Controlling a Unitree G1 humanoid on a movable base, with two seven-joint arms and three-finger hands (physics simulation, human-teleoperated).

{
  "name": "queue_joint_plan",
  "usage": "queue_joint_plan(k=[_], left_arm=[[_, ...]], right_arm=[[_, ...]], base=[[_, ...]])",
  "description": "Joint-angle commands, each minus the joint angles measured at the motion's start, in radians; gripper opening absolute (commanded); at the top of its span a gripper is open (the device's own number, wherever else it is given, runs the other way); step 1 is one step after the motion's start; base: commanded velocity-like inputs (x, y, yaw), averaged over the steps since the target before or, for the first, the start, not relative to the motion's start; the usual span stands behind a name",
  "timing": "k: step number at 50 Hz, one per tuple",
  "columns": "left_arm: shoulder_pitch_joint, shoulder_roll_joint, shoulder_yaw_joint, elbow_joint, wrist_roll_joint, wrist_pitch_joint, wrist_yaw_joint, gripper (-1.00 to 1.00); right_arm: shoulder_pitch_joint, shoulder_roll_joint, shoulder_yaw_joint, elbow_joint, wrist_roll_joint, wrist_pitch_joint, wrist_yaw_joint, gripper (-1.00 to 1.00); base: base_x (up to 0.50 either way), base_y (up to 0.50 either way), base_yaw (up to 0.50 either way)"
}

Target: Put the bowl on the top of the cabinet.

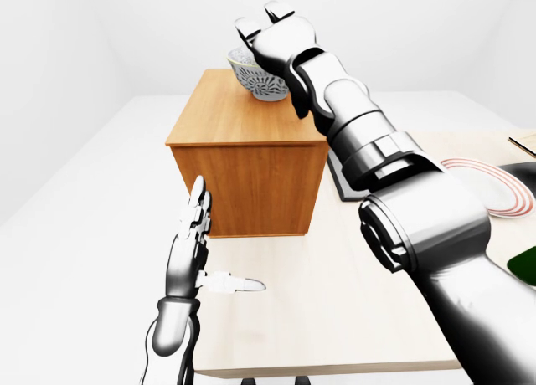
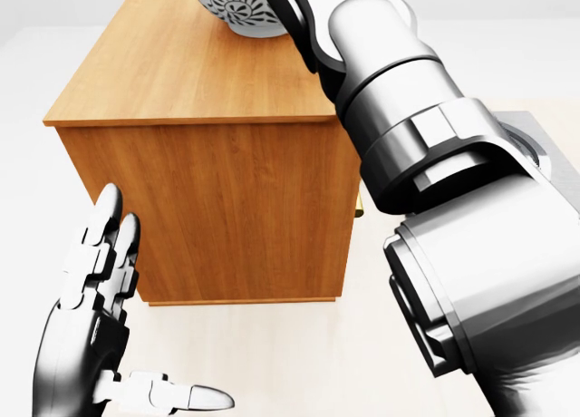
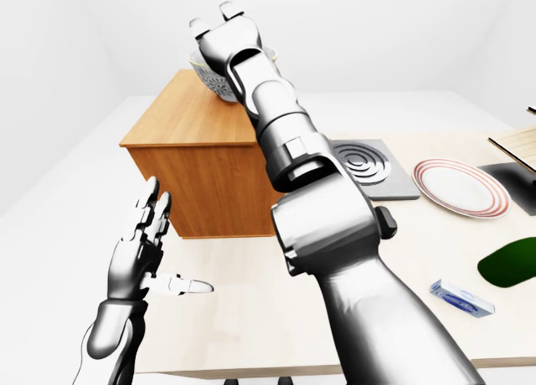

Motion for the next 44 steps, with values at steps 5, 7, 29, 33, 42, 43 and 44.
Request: queue_joint_plan(k=[5, 7, 29, 33, 42, 43, 44], left_arm=[[0.002, -0.002, 0.003, -0.010, 0.001, 0.000, 0.001, 1.00], [0.005, -0.002, 0.002, -0.009, 0.002, 0.000, 0.001, 1.00], [0.012, 0.000, -0.002, -0.023, 0.002, 0.000, -0.001, 1.00], [0.007, 0.000, 0.000, -0.014, 0.003, 0.000, -0.001, 1.00], [0.010, -0.001, 0.000, -0.013, 0.004, 0.000, -0.002, 1.00], [0.011, -0.001, -0.001, -0.013, 0.005, 0.000, -0.002, 1.00], [0.011, -0.001, -0.001, -0.013, 0.005, 0.000, -0.002, 1.00]], right_arm=[[-0.112, -0.098, -0.011, 0.018, 0.039, 0.000, 0.103, 1.00], [-0.135, -0.122, -0.016, 0.019, 0.038, 0.000, 0.116, 1.00], [-0.361, -0.414, -0.075, 0.027, -0.015, 0.000, 0.223, 1.00], [-0.381, -0.450, -0.081, 0.028, -0.026, 0.000, 0.229, 1.00], [-0.416, -0.500, -0.094, 0.027, -0.043, 0.000, 0.236, 1.00], [-0.416, -0.511, -0.107, 0.027, -0.033, 0.000, 0.242, 1.00], [-0.416, -0.511, -0.108, 0.028, -0.033, 0.000, 0.241, 1.00]], base=[[0.00, 0.00, 0.00], [0.00, 0.00, 0.00], [0.00, 0.00, 0.00], [0.00, 0.00, 0.00], [0.00, 0.00, 0.00], [0.00, 0.00, 0.00], [0.00, 0.00, 0.00]])
